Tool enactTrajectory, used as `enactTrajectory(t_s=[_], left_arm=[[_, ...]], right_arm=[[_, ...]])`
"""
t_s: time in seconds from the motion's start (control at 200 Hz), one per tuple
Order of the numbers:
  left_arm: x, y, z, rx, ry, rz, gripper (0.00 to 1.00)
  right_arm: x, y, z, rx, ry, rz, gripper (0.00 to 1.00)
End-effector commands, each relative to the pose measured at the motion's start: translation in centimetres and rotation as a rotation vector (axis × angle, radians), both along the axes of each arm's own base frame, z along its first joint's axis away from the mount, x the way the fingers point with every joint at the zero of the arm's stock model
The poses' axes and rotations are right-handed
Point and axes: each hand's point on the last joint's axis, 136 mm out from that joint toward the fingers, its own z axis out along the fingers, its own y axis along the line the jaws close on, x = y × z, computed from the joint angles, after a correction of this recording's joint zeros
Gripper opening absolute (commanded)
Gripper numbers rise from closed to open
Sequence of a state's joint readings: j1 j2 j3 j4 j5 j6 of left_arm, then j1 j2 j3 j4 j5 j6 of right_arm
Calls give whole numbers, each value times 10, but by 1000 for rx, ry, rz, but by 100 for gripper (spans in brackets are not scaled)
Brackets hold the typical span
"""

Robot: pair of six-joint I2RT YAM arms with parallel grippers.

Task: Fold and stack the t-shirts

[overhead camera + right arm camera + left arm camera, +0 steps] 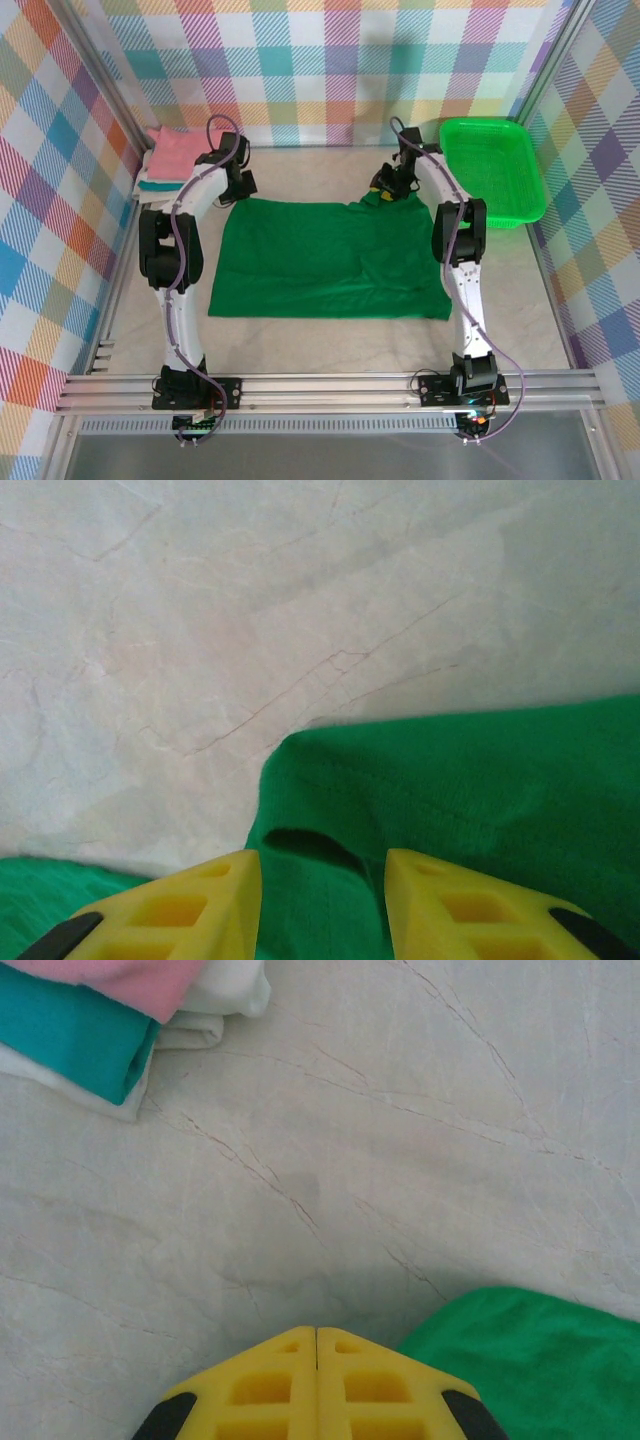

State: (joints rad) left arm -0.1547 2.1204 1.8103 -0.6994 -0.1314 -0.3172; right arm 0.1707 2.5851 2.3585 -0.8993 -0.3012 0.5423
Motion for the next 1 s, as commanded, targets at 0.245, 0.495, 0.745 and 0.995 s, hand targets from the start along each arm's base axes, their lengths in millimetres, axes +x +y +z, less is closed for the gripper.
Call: enactTrajectory(t_s=[0.245,0.495,0.745,0.995], left_arm=[[-4,-1,27,-8,-55,8,0],[-12,12,46,56,-94,27,0],[-22,21,48,96,-91,30,0],[-37,30,58,139,-112,31,0]], right_arm=[[4,22,7,54,-25,15,11],[2,2,51,-23,-130,-38,0],[-6,-21,80,-70,-189,-86,0],[-24,-37,98,-133,-207,-110,0]])
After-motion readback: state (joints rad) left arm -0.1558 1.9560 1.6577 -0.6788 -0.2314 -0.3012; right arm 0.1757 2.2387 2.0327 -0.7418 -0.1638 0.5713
